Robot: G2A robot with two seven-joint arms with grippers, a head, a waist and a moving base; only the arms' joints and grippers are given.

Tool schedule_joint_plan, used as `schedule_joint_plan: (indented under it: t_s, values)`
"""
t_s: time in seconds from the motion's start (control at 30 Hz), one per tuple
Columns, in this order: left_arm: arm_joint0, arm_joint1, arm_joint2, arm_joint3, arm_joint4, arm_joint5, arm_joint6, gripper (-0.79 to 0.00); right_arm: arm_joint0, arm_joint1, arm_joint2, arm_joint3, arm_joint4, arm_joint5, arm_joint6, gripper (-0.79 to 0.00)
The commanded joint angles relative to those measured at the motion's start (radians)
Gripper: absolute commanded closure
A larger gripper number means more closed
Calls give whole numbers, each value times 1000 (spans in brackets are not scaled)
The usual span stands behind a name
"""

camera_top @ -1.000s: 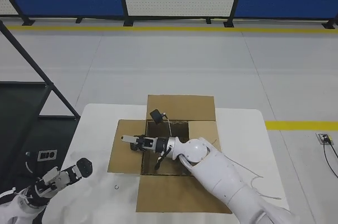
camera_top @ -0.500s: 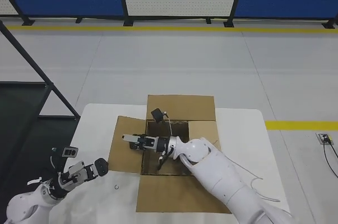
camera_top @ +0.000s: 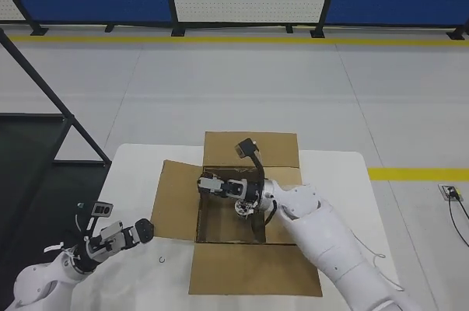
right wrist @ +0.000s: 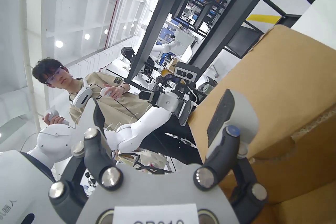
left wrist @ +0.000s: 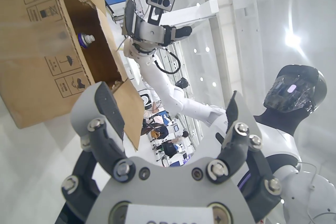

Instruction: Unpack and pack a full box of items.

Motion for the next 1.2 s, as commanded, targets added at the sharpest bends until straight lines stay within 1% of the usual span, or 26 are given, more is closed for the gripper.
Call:
schedule_joint_plan:
  t_s: [0.0,0.13,0.2,0.23,0.53,0.63,0.8,0.97,1.17]
  values:
    - [-5,-1,2,5,4,3,4,-785,-37,31,60,-62,-41,10,21,-785]
    - [-18,-1,8,13,15,14,11,-785,-152,95,191,-257,-147,76,79,-785]
    - [-26,-2,11,17,19,19,14,-785,-222,122,251,-370,-211,140,99,-785]
    - [-30,-2,13,17,21,22,15,-785,-255,133,281,-423,-245,181,87,-785]
    - [-50,-4,28,18,38,30,12,-785,-255,133,281,-423,-245,181,87,-785]
    - [-53,-4,31,21,41,33,11,-785,-270,136,258,-468,-312,186,87,-785]
    - [-61,-4,34,30,59,44,24,-785,-278,150,252,-522,-436,217,92,-785]
    - [-73,-3,42,29,116,63,61,-785,-304,167,274,-566,-500,217,108,-785]
    - [-99,2,53,35,228,113,118,-785,-336,190,311,-609,-551,219,150,-785]
